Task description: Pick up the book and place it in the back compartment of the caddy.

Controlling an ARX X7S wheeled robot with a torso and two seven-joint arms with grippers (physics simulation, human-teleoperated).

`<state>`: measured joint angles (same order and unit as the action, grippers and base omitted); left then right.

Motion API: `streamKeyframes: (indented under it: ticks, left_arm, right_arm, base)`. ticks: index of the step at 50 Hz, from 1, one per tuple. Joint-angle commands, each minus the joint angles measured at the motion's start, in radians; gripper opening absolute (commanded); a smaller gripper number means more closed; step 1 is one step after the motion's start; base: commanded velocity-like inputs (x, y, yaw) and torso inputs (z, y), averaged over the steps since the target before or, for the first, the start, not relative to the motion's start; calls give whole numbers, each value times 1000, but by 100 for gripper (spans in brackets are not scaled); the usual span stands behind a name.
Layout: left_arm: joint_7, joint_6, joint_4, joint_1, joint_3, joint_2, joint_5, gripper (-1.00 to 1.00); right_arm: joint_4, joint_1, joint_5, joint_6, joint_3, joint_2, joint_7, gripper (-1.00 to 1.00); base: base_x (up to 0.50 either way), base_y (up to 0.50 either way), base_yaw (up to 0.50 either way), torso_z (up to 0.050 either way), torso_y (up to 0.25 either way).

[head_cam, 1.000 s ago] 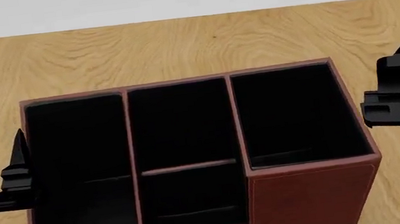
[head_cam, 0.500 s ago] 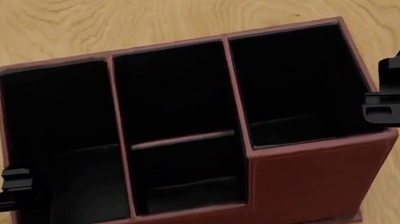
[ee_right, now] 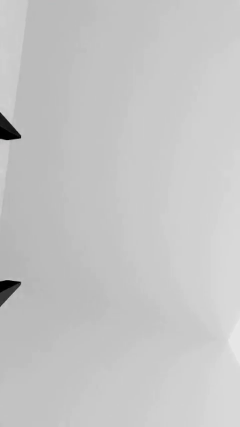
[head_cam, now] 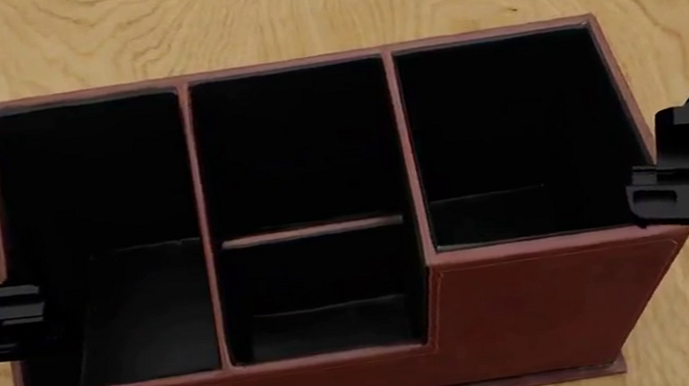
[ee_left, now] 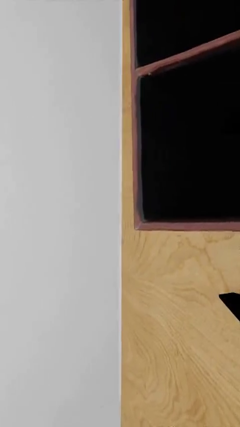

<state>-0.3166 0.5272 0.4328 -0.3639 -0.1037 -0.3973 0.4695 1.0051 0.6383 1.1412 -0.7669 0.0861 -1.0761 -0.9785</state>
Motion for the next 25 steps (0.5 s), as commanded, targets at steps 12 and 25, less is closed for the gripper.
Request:
streamKeyframes:
  ticks: [12,25]
  left_arm:
    - [-181,509,290,-104,236,-120,438,100]
    - [-526,744,229,-233,448,-116,907,100]
  right_arm:
    - [-9,-53,-45,42,1,9,22,100]
    - [-17,-78,-76,62,-7,18,36,100]
  base:
    - [0,0,0,0,0]
    - [0,0,0,0,0]
